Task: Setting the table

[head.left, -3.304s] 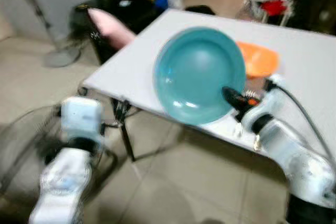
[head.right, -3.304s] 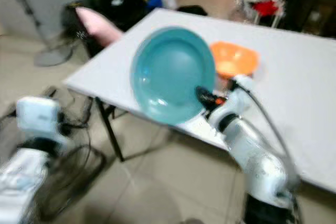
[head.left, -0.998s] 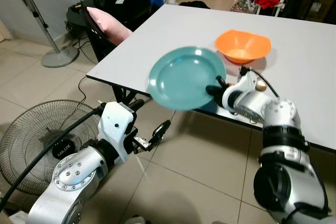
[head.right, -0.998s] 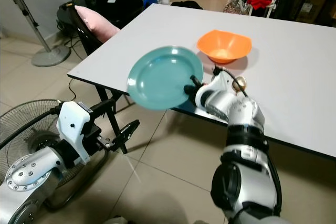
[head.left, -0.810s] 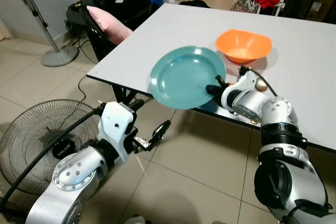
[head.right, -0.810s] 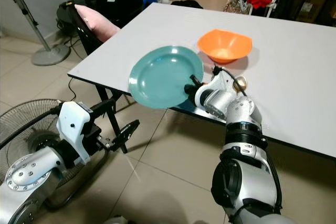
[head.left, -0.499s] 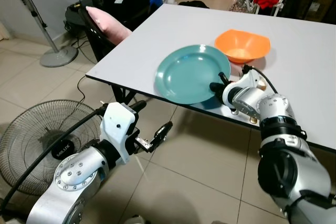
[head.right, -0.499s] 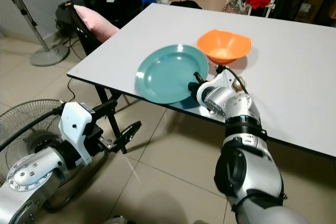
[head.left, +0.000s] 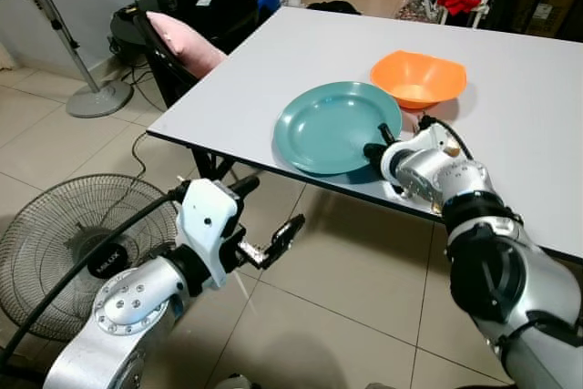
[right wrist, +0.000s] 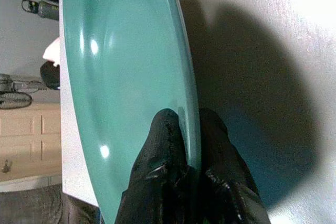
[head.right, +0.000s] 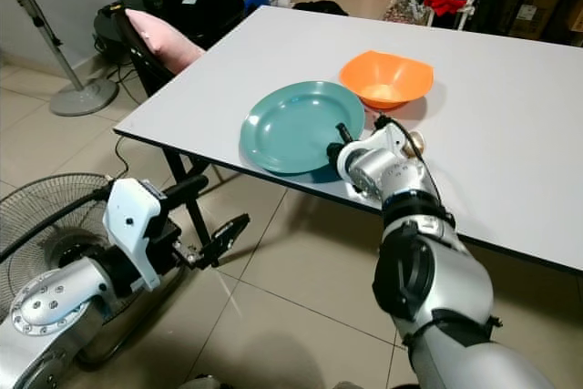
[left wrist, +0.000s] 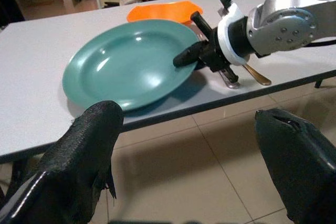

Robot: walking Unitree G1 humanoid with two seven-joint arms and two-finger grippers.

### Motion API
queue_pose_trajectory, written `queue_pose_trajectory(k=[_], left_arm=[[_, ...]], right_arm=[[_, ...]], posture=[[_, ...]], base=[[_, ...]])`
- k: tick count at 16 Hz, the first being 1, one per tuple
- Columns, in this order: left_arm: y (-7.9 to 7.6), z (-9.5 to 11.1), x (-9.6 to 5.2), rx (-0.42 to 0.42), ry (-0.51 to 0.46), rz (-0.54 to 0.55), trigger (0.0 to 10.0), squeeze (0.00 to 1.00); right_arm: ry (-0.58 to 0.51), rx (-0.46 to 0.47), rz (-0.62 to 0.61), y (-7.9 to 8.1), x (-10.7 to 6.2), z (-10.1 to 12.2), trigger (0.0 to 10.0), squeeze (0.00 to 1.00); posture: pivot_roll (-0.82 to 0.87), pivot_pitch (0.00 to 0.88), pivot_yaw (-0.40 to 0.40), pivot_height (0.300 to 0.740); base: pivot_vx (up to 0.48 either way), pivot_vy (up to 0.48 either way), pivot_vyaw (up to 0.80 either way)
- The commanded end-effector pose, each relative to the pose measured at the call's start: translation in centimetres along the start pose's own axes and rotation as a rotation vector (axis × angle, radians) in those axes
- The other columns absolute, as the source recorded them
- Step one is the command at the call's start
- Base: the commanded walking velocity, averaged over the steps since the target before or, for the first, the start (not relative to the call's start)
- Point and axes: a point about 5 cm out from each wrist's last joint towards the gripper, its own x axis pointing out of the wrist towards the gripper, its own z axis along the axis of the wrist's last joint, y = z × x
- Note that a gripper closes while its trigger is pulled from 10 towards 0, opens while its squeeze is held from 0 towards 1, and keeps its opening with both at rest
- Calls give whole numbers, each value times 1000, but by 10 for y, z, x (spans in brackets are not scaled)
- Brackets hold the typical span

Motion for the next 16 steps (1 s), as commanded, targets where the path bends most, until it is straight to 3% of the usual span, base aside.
queue_pose_trajectory(k=[1, 2, 3, 4, 10, 12, 16], left_arm=[[-2, 3, -1, 9, 0, -6, 10000, 0], [-2, 3, -2, 8, 0, -3, 10000, 0], [-2, 3, -2, 7, 0, -1, 10000, 0], [-2, 3, -2, 7, 0, 1, 10000, 0], [0, 4, -1, 6, -2, 20, 10000, 0], [2, 3, 0, 9, -3, 29, 10000, 0], [1, 3, 3, 9, -6, 27, 10000, 0]], right_arm=[[-31, 20, 43, 15, -2, 7, 10000, 196], [-37, 26, 49, 17, -1, 8, 10000, 545], [-39, 28, 52, 18, -1, 8, 10000, 831], [-37, 26, 58, 21, -1, 7, 10000, 1000], [-23, 0, 84, 26, 1, 2, 10000, 1000], [-4, -46, 64, 18, 0, 3, 10000, 1000], [18, -52, 52, 5, -2, 6, 10000, 1000]], posture=[[-52, 13, 69, 740], [-51, 19, 67, 740], [-51, 19, 67, 740], [-47, 25, 64, 740], [-44, 24, 55, 740], [-45, 18, 53, 740], [-56, 0, 56, 740]], base=[[0, 0, 0], [0, 0, 0], [0, 0, 0], [0, 0, 0], [0, 0, 0], [0, 0, 0], [0, 0, 0]])
